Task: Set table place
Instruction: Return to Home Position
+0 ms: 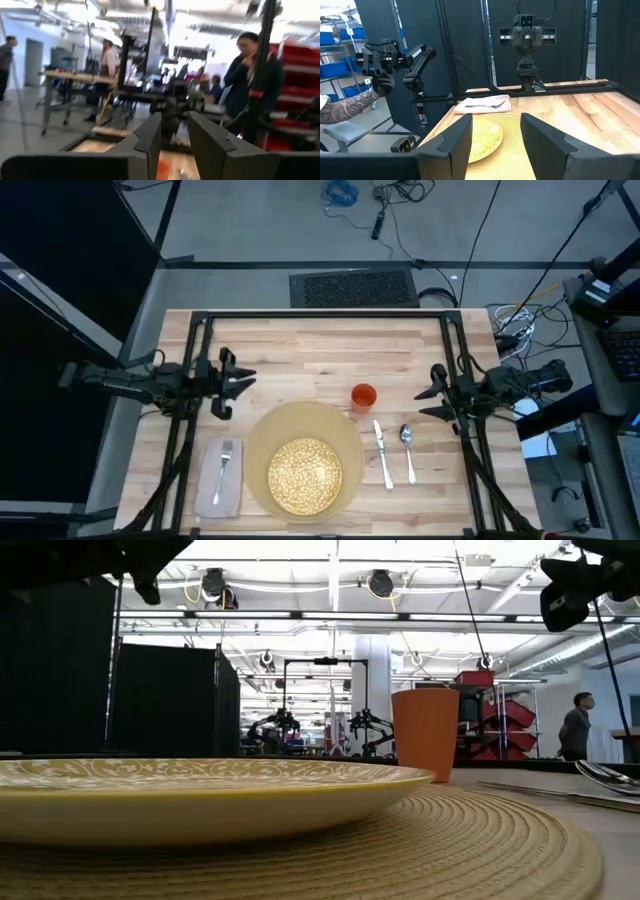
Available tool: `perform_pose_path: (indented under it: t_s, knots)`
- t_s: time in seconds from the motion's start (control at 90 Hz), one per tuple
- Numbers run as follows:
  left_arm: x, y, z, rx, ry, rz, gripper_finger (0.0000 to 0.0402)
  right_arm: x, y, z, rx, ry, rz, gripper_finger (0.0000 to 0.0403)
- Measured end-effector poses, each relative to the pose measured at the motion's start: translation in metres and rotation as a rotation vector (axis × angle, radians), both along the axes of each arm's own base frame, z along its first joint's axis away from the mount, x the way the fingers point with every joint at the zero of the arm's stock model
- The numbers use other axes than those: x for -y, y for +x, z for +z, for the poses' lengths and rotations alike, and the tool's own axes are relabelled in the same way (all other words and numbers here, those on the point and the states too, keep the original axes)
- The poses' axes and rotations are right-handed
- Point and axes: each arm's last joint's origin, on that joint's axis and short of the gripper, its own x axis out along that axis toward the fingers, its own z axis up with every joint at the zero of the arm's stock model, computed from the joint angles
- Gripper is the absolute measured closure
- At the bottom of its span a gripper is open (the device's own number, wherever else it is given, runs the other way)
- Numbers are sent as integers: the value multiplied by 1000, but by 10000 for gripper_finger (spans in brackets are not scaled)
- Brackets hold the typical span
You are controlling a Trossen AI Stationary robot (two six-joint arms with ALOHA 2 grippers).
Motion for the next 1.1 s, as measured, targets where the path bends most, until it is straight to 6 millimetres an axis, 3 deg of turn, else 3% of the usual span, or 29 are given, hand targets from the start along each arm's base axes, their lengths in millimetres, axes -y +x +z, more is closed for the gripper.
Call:
perform_pose_path:
  t_s: [0.311,0.567,0.711,1.1]
  knots:
    - [13,-6,-3,-56,48,67,320,2,0,1,14,-13,-68,250]
    - [6,-31,-21,98,36,133,320,3,0,6,67,-14,-113,250]
    - [5,-41,-26,148,62,73,320,4,0,6,64,-19,-142,250]
    - [0,-37,-34,62,68,91,320,6,1,2,52,-56,-208,250]
